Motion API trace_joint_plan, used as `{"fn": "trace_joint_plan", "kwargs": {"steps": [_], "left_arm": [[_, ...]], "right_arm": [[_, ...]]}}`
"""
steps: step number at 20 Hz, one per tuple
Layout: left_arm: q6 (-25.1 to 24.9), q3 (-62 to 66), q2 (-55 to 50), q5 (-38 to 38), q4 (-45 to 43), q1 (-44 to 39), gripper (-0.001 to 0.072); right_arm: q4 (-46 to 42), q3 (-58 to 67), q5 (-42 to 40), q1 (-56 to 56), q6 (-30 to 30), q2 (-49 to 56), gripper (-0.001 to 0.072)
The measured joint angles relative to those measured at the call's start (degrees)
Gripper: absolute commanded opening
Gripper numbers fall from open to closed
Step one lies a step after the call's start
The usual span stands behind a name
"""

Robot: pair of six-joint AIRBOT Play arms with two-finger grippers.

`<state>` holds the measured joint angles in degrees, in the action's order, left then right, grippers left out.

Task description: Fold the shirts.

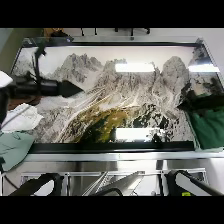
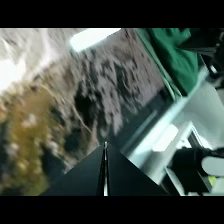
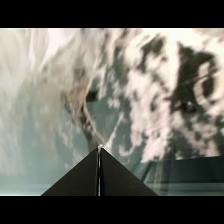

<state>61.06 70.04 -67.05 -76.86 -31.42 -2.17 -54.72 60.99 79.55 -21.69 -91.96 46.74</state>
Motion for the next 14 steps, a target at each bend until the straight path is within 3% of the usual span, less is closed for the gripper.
{"fn": "trace_joint_plan", "kwargs": {"steps": [6, 14], "left_arm": [[2.6, -23.9, 13.8, 8.6, -0.4, -9.7, 0.0016], [3.9, -32.2, 22.8, 13.9, -0.4, -12.2, 0.0017]], "right_arm": [[0.5, -15.6, -9.3, 17.5, 2.9, -7.6, 0.0021], [3.0, -18.2, -11.2, 21.7, 4.0, -8.7, 0.0021]]}}
